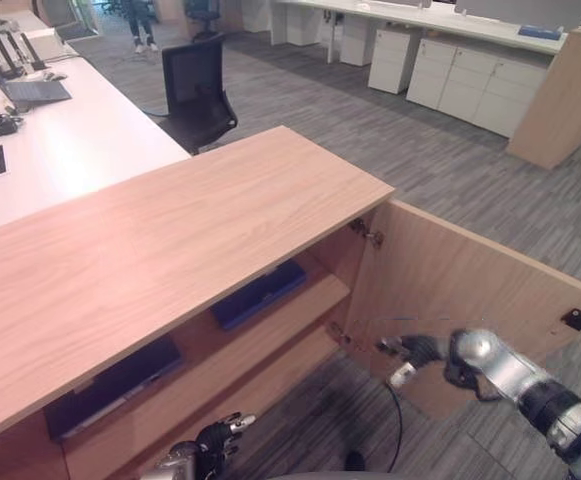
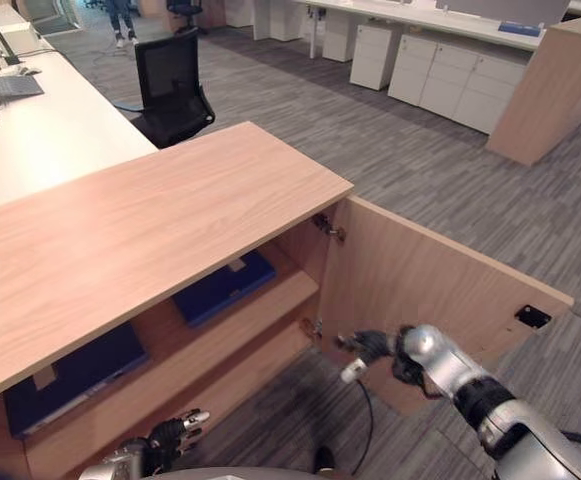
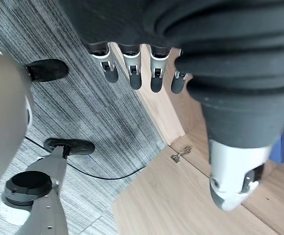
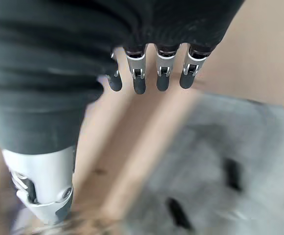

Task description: Put the empty folder in the office cabinet

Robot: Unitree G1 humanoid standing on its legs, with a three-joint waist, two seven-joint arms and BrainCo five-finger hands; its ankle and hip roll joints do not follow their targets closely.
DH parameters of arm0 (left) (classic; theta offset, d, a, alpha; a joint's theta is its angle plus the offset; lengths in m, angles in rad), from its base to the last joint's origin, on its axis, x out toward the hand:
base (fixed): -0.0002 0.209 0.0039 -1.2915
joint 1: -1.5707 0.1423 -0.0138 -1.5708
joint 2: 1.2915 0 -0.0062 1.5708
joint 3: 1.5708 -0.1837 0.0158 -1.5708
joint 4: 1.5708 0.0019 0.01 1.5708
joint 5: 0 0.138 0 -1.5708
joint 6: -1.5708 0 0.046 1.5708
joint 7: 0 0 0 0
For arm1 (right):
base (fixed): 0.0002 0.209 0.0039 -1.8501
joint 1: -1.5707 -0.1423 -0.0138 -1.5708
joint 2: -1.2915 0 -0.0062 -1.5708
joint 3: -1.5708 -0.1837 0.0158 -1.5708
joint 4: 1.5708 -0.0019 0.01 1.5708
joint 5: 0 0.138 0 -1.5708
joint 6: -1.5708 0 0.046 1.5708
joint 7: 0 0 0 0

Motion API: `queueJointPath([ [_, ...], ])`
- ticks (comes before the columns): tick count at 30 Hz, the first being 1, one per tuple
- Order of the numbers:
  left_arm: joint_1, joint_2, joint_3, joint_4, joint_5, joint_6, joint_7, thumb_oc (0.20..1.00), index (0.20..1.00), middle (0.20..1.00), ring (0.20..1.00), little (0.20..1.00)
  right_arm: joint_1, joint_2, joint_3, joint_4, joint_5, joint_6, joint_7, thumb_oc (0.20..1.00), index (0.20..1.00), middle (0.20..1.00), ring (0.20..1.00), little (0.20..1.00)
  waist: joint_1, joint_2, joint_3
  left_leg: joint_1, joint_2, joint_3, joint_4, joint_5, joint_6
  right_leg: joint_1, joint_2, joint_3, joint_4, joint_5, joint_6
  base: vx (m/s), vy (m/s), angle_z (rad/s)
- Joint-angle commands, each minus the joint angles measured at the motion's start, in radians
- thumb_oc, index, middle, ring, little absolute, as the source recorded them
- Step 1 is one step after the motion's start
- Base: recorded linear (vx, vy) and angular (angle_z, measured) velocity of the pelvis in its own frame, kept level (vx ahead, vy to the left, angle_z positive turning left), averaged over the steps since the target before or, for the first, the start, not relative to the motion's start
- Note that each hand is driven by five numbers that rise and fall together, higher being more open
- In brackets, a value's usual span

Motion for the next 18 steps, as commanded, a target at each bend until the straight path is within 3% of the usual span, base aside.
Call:
queueJointPath([
  [1, -0.053, -0.017, -0.024, 0.045, 0.036, -0.024, -0.010, 1.000, 1.000, 1.000, 1.000, 1.000, -0.017, -0.008, -0.005, 0.103, -0.078, -0.015, -0.001, 1.000, 1.000, 1.000, 1.000, 1.000, 0.001, -0.006, 0.000, -0.031, 0.020, -0.099, 0.008, -0.062, -0.011, 0.045, -0.015, 0.010, 0.008, -0.116, 0.055, 0.00, 0.007, -0.03],
  [10, -0.108, -0.013, -0.050, 0.152, 0.081, -0.011, 0.006, 1.000, 1.000, 1.000, 1.000, 1.000, -0.001, 0.050, -0.179, 0.628, -0.214, 0.017, -0.096, 1.000, 1.000, 1.000, 1.000, 1.000, -0.011, -0.005, -0.005, -0.027, 0.015, -0.094, 0.010, -0.069, -0.007, 0.043, -0.014, 0.026, 0.008, -0.114, 0.057, 0.00, -0.007, -0.04],
  [18, -0.149, -0.022, -0.066, 0.230, 0.089, -0.012, 0.023, 1.000, 1.000, 1.000, 1.000, 1.000, -0.100, 0.004, -0.418, 0.867, -0.054, 0.049, -0.278, 1.000, 1.000, 1.000, 1.000, 1.000, -0.019, -0.003, -0.014, -0.015, 0.015, -0.082, 0.013, -0.077, -0.004, 0.046, -0.007, 0.045, 0.008, -0.115, 0.058, 0.01, -0.012, -0.03],
])
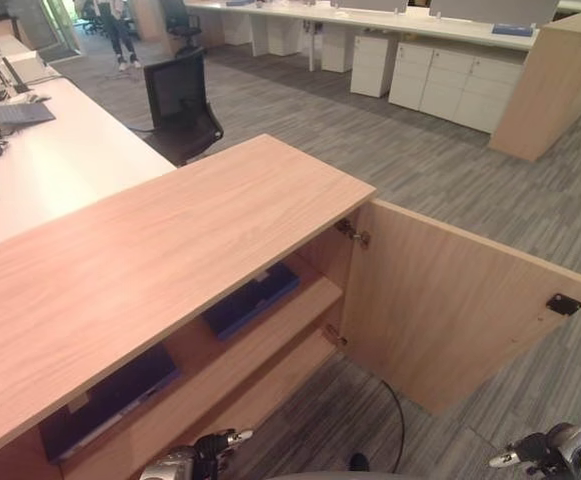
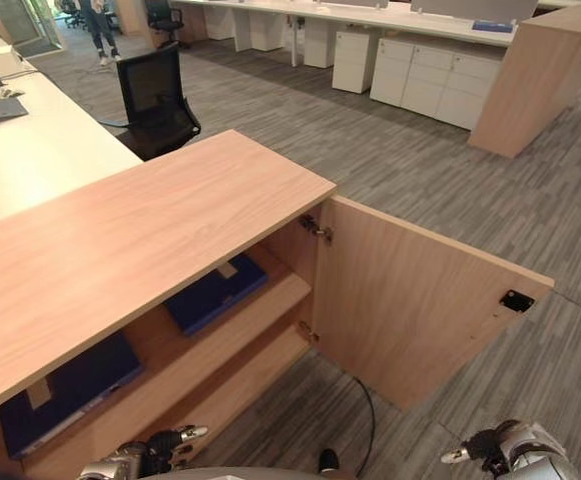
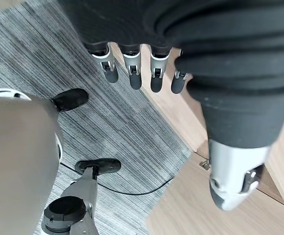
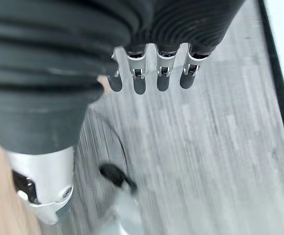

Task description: Put the empty folder in the office cabinet

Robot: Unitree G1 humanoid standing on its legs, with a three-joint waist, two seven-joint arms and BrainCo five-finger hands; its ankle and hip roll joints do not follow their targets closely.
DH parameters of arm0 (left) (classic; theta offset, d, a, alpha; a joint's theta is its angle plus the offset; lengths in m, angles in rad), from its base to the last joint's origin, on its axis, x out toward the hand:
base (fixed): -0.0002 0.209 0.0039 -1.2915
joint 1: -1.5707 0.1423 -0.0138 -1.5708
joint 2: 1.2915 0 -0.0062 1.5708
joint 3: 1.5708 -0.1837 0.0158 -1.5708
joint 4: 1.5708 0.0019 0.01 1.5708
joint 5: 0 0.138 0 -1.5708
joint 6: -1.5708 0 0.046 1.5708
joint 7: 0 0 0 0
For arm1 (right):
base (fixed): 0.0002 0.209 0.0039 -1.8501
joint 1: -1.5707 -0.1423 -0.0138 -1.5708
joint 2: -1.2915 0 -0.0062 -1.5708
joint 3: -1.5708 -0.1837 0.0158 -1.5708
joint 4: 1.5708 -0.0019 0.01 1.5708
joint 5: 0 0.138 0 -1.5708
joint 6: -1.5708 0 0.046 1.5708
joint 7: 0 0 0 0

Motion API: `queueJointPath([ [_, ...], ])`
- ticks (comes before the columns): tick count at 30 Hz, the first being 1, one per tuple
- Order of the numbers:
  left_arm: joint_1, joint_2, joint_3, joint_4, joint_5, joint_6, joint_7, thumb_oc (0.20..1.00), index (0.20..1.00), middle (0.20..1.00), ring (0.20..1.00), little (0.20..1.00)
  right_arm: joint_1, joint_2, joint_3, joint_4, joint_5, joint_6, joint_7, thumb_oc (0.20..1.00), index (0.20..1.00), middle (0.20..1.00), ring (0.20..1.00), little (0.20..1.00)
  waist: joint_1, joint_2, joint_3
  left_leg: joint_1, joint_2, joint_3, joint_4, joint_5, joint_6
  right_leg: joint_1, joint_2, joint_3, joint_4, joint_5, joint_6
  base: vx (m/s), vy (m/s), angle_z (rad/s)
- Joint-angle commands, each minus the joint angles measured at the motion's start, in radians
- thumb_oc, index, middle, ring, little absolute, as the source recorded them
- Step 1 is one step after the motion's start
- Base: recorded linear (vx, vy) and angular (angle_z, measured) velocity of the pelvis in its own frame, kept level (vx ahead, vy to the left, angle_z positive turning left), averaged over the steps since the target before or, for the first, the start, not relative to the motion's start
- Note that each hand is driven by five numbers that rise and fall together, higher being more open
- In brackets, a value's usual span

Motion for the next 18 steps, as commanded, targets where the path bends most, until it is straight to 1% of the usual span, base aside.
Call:
queueJointPath([
  [1, -0.063, -0.029, -0.004, 0.051, 0.020, -0.017, 0.022, 1.000, 1.000, 1.000, 1.000, 1.000, -0.134, -0.038, 0.014, 0.091, 0.135, 0.007, -0.138, 1.000, 1.000, 1.000, 1.000, 1.000, 0.006, -0.017, 0.000, -0.018, 0.016, -0.102, 0.013, -0.068, -0.012, 0.053, -0.011, 0.023, 0.008, -0.119, 0.054, 0.01, -0.015, -0.09],
  [3, -0.072, -0.033, 0.000, 0.062, 0.014, -0.023, 0.030, 1.000, 1.000, 1.000, 1.000, 1.000, -0.162, -0.051, -0.024, 0.096, 0.171, -0.005, -0.197, 1.000, 1.000, 1.000, 1.000, 1.000, 0.004, -0.016, 0.000, -0.014, 0.017, -0.101, 0.014, -0.071, -0.012, 0.057, -0.008, 0.023, 0.008, -0.122, 0.055, 0.02, -0.027, -0.06],
  [5, -0.080, -0.034, 0.011, 0.066, 0.010, -0.034, 0.041, 1.000, 1.000, 1.000, 1.000, 1.000, -0.183, -0.075, -0.054, 0.058, 0.204, -0.024, -0.258, 1.000, 1.000, 1.000, 1.000, 1.000, 0.000, -0.017, 0.001, -0.011, 0.020, -0.100, 0.015, -0.073, -0.013, 0.058, -0.006, 0.026, 0.008, -0.123, 0.055, 0.01, -0.020, -0.01],
  [9, -0.079, -0.036, 0.017, 0.088, 0.012, -0.039, 0.039, 1.000, 1.000, 1.000, 1.000, 1.000, -0.210, -0.105, -0.067, 0.031, 0.225, -0.037, -0.285, 1.000, 1.000, 1.000, 1.000, 1.000, -0.003, -0.017, 0.002, -0.009, 0.021, -0.097, 0.015, -0.074, -0.015, 0.058, -0.003, 0.027, 0.008, -0.125, 0.055, 0.00, -0.008, 0.00],
  [12, -0.088, -0.042, 0.020, 0.131, 0.017, -0.049, 0.043, 1.000, 1.000, 1.000, 1.000, 1.000, -0.251, -0.133, -0.078, 0.020, 0.259, -0.051, -0.326, 1.000, 1.000, 1.000, 1.000, 1.000, -0.002, -0.020, 0.001, -0.006, 0.023, -0.098, 0.014, -0.074, -0.018, 0.061, 0.000, 0.027, 0.008, -0.129, 0.054, 0.00, 0.000, 0.00],
  [18, -0.105, -0.043, 0.026, 0.165, 0.025, -0.062, 0.055, 1.000, 1.000, 1.000, 1.000, 1.000, -0.319, -0.177, -0.060, 0.000, 0.288, -0.068, -0.366, 1.000, 1.000, 1.000, 1.000, 1.000, 0.003, -0.024, 0.002, -0.003, 0.027, -0.103, 0.012, -0.072, -0.023, 0.066, 0.003, 0.021, 0.008, -0.134, 0.053, 0.00, 0.000, 0.00],
])
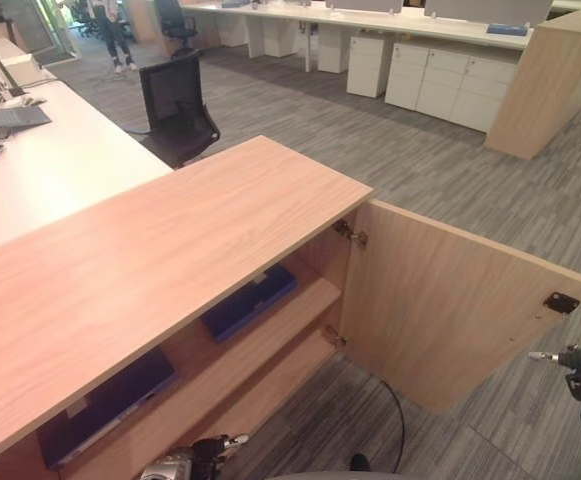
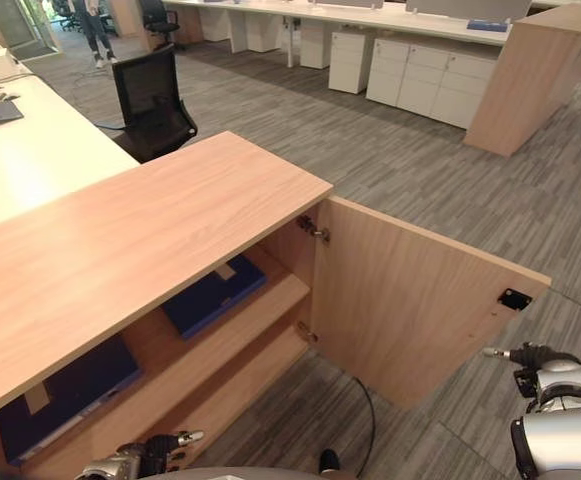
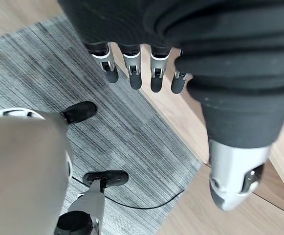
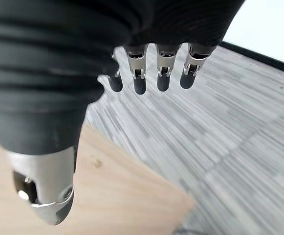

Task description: Put the empty folder in the office cabinet

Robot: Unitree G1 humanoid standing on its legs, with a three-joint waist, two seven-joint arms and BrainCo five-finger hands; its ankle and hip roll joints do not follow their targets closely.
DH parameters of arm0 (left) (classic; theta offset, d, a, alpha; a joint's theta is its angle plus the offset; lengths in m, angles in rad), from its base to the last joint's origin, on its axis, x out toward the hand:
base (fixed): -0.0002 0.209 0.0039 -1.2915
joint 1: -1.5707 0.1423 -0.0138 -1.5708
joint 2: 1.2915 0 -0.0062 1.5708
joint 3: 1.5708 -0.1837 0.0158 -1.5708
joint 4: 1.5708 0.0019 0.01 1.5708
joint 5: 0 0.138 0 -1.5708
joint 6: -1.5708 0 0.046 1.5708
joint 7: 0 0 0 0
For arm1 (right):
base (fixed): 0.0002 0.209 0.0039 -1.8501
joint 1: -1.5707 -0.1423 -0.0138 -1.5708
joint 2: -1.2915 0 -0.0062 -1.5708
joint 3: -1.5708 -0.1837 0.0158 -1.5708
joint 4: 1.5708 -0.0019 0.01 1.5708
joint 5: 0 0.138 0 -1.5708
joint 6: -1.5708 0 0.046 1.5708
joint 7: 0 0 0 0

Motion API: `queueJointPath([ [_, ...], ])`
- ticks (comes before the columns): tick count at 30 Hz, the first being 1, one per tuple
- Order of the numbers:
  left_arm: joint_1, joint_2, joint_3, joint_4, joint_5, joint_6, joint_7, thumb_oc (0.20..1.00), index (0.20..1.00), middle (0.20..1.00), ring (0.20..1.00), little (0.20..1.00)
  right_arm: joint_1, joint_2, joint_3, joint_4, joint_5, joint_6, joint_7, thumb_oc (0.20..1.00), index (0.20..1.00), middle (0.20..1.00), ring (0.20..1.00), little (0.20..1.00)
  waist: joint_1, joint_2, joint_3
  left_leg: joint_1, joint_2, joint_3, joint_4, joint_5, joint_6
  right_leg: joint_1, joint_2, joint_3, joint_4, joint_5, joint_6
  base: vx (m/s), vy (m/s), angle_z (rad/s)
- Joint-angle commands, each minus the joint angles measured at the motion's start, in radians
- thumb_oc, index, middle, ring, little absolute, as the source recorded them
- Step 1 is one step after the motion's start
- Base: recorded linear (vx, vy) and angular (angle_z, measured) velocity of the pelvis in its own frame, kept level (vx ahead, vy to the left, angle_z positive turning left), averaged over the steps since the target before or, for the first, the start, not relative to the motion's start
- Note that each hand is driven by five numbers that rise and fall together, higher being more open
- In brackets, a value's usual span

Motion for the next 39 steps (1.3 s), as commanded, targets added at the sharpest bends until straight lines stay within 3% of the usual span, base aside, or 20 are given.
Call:
queueJointPath([
  [1, -0.071, -0.033, 0.030, 0.060, 0.025, -0.047, 0.016, 1.000, 1.000, 1.000, 1.000, 1.000, -0.089, -0.036, 0.024, 0.030, 0.035, -0.053, -0.047, 1.000, 1.000, 1.000, 1.000, 1.000, 0.000, -0.027, 0.006, -0.002, 0.026, -0.111, 0.012, -0.069, -0.023, 0.068, -0.005, 0.009, 0.008, -0.135, 0.053, 0.00, 0.000, 0.00],
  [11, -0.110, -0.020, 0.013, 0.089, 0.035, -0.057, 0.026, 1.000, 1.000, 1.000, 1.000, 1.000, -0.175, -0.076, 0.090, 0.038, 0.017, -0.051, -0.023, 1.000, 1.000, 1.000, 1.000, 1.000, 0.007, -0.026, 0.033, -0.020, 0.031, -0.121, 0.035, -0.063, -0.023, 0.053, -0.015, -0.014, 0.044, -0.139, 0.052, -0.02, -0.024, 0.01],
  [12, -0.108, -0.006, 0.026, 0.079, 0.024, -0.051, 0.028, 1.000, 1.000, 1.000, 1.000, 1.000, -0.195, -0.061, 0.110, 0.046, 0.002, -0.044, -0.012, 1.000, 1.000, 1.000, 1.000, 1.000, 0.030, -0.016, 0.054, -0.031, 0.046, -0.094, 0.052, -0.067, -0.019, 0.012, -0.037, -0.078, 0.116, -0.153, 0.048, -0.11, -0.074, 0.02],
  [13, -0.108, -0.006, 0.027, 0.079, 0.024, -0.051, 0.028, 1.000, 1.000, 1.000, 1.000, 1.000, -0.197, -0.061, 0.112, 0.047, 0.002, -0.044, -0.012, 1.000, 1.000, 1.000, 1.000, 1.000, 0.030, -0.017, 0.051, -0.035, 0.045, -0.093, 0.053, -0.066, -0.019, 0.006, -0.038, -0.077, 0.118, -0.153, 0.048, -0.10, -0.072, -0.14],
  [15, -0.116, 0.027, 0.043, 0.075, 0.008, -0.047, 0.034, 1.000, 1.000, 1.000, 1.000, 1.000, -0.218, -0.040, 0.143, 0.076, -0.012, -0.023, 0.028, 1.000, 1.000, 1.000, 1.000, 1.000, 0.044, -0.022, 0.073, -0.061, 0.069, -0.059, 0.108, -0.083, -0.038, -0.015, -0.079, -0.192, 0.195, -0.201, 0.037, -0.03, -0.102, -0.57],
  [17, -0.113, 0.034, 0.054, 0.076, 0.008, -0.049, 0.031, 1.000, 1.000, 1.000, 1.000, 1.000, -0.207, -0.034, 0.141, 0.092, -0.013, -0.016, 0.040, 1.000, 1.000, 1.000, 1.000, 1.000, 0.043, -0.031, 0.069, -0.058, 0.077, -0.048, 0.128, -0.092, -0.039, -0.015, -0.077, -0.183, 0.197, -0.206, 0.035, 0.11, -0.172, -0.64],
  [19, -0.090, 0.049, 0.073, 0.056, -0.014, -0.046, 0.025, 1.000, 1.000, 1.000, 1.000, 1.000, -0.145, -0.017, 0.130, 0.125, -0.020, -0.006, 0.070, 1.000, 1.000, 1.000, 1.000, 1.000, 0.048, -0.066, 0.082, -0.103, 0.139, -0.050, 0.339, -0.138, -0.047, 0.009, -0.051, -0.165, 0.195, -0.231, 0.007, 0.16, -0.362, -0.42],
  [21, -0.094, 0.041, 0.070, 0.040, -0.030, -0.045, 0.027, 1.000, 1.000, 1.000, 1.000, 1.000, -0.115, -0.028, 0.120, 0.135, -0.027, -0.005, 0.071, 1.000, 1.000, 1.000, 1.000, 1.000, 0.048, -0.077, 0.100, -0.169, 0.182, -0.067, 0.497, -0.107, -0.055, 0.028, -0.026, -0.169, 0.190, -0.251, -0.024, 0.04, -0.241, -0.20],
  [22, -0.094, 0.041, 0.069, 0.039, -0.030, -0.044, 0.027, 1.000, 1.000, 1.000, 1.000, 1.000, -0.114, -0.028, 0.119, 0.135, -0.027, -0.005, 0.071, 1.000, 1.000, 1.000, 1.000, 1.000, 0.048, -0.076, 0.100, -0.173, 0.184, -0.069, 0.502, -0.109, -0.056, 0.027, -0.024, -0.170, 0.190, -0.252, -0.025, 0.04, -0.126, -0.25],
  [23, -0.097, 0.036, 0.067, 0.033, -0.034, -0.044, 0.031, 1.000, 1.000, 1.000, 1.000, 1.000, -0.110, -0.034, 0.118, 0.138, -0.030, -0.004, 0.068, 1.000, 1.000, 1.000, 1.000, 1.000, 0.049, -0.075, 0.107, -0.197, 0.194, -0.083, 0.553, -0.078, -0.061, 0.035, -0.010, -0.168, 0.185, -0.259, -0.035, 0.04, -0.083, -0.40],
  [26, -0.094, 0.019, 0.052, 0.013, -0.052, -0.046, 0.033, 1.000, 1.000, 1.000, 1.000, 1.000, -0.104, -0.024, 0.118, 0.136, -0.034, -0.003, 0.065, 1.000, 1.000, 1.000, 1.000, 1.000, 0.055, -0.089, 0.115, -0.280, 0.132, -0.149, 0.547, -0.046, -0.041, 0.039, -0.009, -0.162, 0.162, -0.246, -0.043, 0.03, -0.055, -0.35],
  [27, -0.084, 0.013, 0.046, -0.006, -0.052, -0.048, 0.028, 1.000, 1.000, 1.000, 1.000, 1.000, -0.099, -0.020, 0.117, 0.135, -0.035, -0.005, 0.066, 1.000, 1.000, 1.000, 1.000, 1.000, 0.060, -0.092, 0.115, -0.289, 0.109, -0.163, 0.511, -0.062, -0.037, 0.042, -0.007, -0.150, 0.152, -0.244, -0.037, 0.10, 0.073, -0.51],
  [28, -0.053, 0.012, 0.030, -0.054, -0.055, -0.053, 0.021, 1.000, 1.000, 1.000, 1.000, 1.000, -0.092, -0.018, 0.121, 0.129, -0.038, -0.012, 0.067, 1.000, 1.000, 1.000, 1.000, 1.000, 0.081, -0.086, 0.119, -0.339, 0.023, -0.225, 0.403, -0.059, -0.035, 0.047, 0.004, -0.115, 0.128, -0.239, -0.030, 0.14, 0.075, -0.53],
  [29, -0.053, 0.012, 0.030, -0.054, -0.055, -0.053, 0.021, 1.000, 1.000, 1.000, 1.000, 1.000, -0.092, -0.018, 0.121, 0.129, -0.038, -0.012, 0.067, 1.000, 1.000, 1.000, 1.000, 1.000, 0.081, -0.086, 0.119, -0.339, 0.023, -0.225, 0.403, -0.059, -0.035, 0.047, 0.004, -0.115, 0.128, -0.239, -0.030, 0.14, 0.101, -0.44],
  [31, -0.041, 0.013, 0.025, -0.092, -0.074, -0.064, 0.019, 1.000, 1.000, 1.000, 1.000, 1.000, -0.105, -0.017, 0.135, 0.114, -0.025, -0.021, 0.056, 1.000, 1.000, 1.000, 1.000, 1.000, 0.100, -0.063, 0.131, -0.395, -0.026, -0.247, 0.313, 0.025, -0.047, 0.054, 0.037, -0.085, 0.126, -0.244, -0.034, 0.08, 0.070, -0.46],
  [35, -0.014, 0.012, 0.025, -0.102, -0.070, -0.070, 0.015, 1.000, 1.000, 1.000, 1.000, 1.000, -0.109, -0.001, 0.146, 0.101, -0.027, -0.027, 0.067, 1.000, 1.000, 1.000, 1.000, 1.000, 0.110, -0.043, 0.119, -0.296, -0.045, -0.260, 0.178, 0.031, -0.019, 0.073, 0.055, -0.060, 0.134, -0.258, -0.026, 0.16, 0.128, -0.61],
  [39, 0.001, 0.019, 0.039, -0.089, -0.057, -0.076, 0.010, 1.000, 1.000, 1.000, 1.000, 1.000, -0.111, 0.020, 0.167, 0.062, -0.030, -0.038, 0.094, 1.000, 1.000, 1.000, 1.000, 1.000, 0.106, -0.029, 0.081, -0.228, -0.064, -0.260, 0.081, 0.050, 0.003, 0.061, 0.035, -0.045, 0.178, -0.271, -0.009, 0.14, 0.155, -0.21],
])
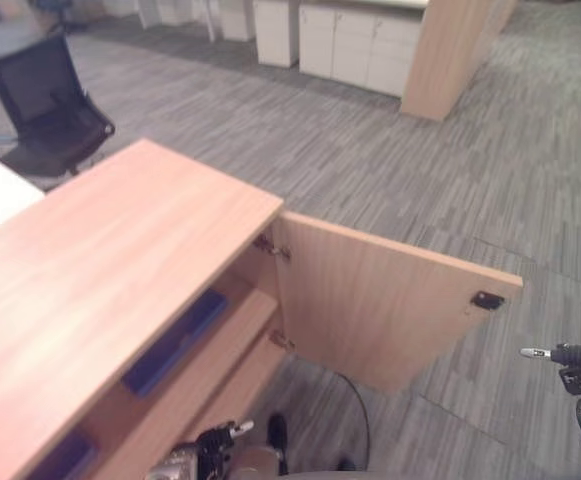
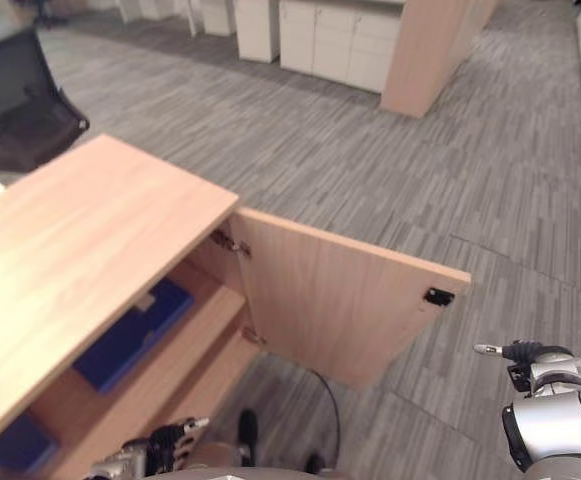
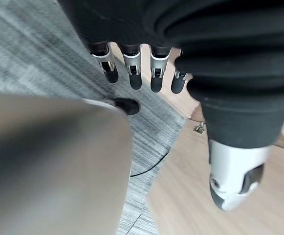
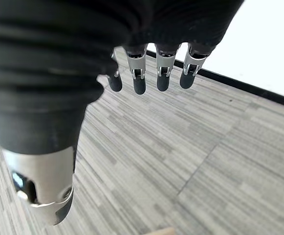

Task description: Put the empty folder in the office cabinet

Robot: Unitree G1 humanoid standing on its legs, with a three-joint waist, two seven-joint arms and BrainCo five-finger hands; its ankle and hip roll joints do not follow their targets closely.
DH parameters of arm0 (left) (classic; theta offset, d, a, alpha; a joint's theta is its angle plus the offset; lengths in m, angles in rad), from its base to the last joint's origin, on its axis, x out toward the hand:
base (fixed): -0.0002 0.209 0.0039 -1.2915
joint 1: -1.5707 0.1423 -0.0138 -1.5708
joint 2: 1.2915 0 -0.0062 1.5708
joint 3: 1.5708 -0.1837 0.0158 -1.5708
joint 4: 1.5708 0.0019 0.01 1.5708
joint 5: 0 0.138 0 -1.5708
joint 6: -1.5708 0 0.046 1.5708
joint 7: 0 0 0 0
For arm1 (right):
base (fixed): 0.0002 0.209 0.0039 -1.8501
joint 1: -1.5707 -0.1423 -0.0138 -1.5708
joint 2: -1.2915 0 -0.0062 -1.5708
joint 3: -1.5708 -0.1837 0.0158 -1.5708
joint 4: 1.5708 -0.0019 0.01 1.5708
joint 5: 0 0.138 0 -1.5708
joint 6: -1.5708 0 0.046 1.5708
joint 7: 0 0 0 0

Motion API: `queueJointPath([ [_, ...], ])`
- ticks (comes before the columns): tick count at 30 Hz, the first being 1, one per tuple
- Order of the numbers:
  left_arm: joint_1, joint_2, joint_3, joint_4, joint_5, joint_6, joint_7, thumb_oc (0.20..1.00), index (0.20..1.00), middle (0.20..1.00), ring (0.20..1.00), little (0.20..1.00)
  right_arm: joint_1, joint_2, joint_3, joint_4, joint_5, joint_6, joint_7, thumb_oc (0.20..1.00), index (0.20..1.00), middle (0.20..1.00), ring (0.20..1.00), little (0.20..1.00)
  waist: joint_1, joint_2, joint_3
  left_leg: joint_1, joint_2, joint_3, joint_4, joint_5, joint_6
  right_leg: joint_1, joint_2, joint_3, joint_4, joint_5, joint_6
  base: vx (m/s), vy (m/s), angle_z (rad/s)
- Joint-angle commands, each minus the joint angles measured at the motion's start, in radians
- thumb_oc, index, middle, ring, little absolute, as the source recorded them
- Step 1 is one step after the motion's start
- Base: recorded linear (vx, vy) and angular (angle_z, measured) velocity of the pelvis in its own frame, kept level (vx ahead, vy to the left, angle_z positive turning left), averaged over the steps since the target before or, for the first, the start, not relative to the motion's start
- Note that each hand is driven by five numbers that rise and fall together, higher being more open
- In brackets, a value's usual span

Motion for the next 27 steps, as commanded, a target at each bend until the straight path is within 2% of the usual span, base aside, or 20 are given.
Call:
queueJointPath([
  [1, -0.044, 0.025, 0.016, 0.015, -0.002, -0.044, -0.007, 1.000, 1.000, 1.000, 1.000, 1.000, -0.091, -0.014, 0.088, -0.058, -0.013, -0.050, 0.014, 1.000, 1.000, 1.000, 1.000, 1.000, 0.023, -0.025, -0.019, 0.030, -0.030, 0.004, -0.004, -0.113, -0.012, -0.093, -0.029, -0.017, 0.140, -0.073, 0.060, 0.08, 0.144, -0.17],
  [6, -0.048, 0.023, 0.018, 0.023, -0.003, -0.049, -0.011, 1.000, 1.000, 1.000, 1.000, 1.000, -0.108, 0.008, 0.108, -0.102, 0.001, -0.062, 0.012, 1.000, 1.000, 1.000, 1.000, 1.000, 0.024, -0.017, -0.030, 0.055, -0.039, 0.015, -0.031, -0.114, -0.002, -0.102, -0.042, -0.011, 0.148, -0.071, 0.073, 0.05, 0.091, -0.22],
  [12, -0.067, 0.024, 0.026, 0.048, -0.002, -0.052, -0.017, 1.000, 1.000, 1.000, 1.000, 1.000, -0.142, 0.055, 0.194, -0.260, 0.009, -0.096, 0.030, 1.000, 1.000, 1.000, 1.000, 1.000, 0.019, -0.003, -0.024, 0.071, -0.057, 0.032, -0.043, -0.126, 0.022, -0.138, -0.073, -0.008, 0.212, -0.070, 0.088, 0.02, 0.080, -0.10],
  [14, -0.068, 0.023, 0.029, 0.053, 0.001, -0.050, -0.019, 1.000, 1.000, 1.000, 1.000, 1.000, -0.137, 0.057, 0.208, -0.287, 0.003, -0.099, 0.037, 1.000, 1.000, 1.000, 1.000, 1.000, 0.017, -0.002, -0.024, 0.072, -0.056, 0.033, -0.043, -0.126, 0.022, -0.137, -0.073, -0.010, 0.207, -0.069, 0.087, 0.03, 0.011, -0.18],
  [18, -0.056, 0.021, 0.047, 0.050, 0.008, -0.053, -0.026, 1.000, 1.000, 1.000, 1.000, 1.000, -0.108, 0.043, 0.285, -0.482, -0.026, -0.127, 0.073, 1.000, 1.000, 1.000, 1.000, 1.000, 0.007, 0.000, -0.030, 0.075, -0.051, 0.043, -0.044, -0.131, 0.021, -0.129, -0.070, -0.013, 0.178, -0.061, 0.086, 0.03, -0.006, -0.11],
  [27, -0.039, 0.016, 0.078, 0.041, 0.019, -0.058, -0.033, 1.000, 1.000, 1.000, 1.000, 1.000, -0.046, 0.045, 0.314, -0.772, 0.040, -0.168, 0.115, 1.000, 1.000, 1.000, 1.000, 1.000, -0.005, 0.000, -0.034, 0.090, -0.039, 0.052, -0.047, -0.134, 0.014, -0.106, -0.063, -0.014, 0.142, -0.053, 0.083, 0.02, -0.024, -0.06],
])
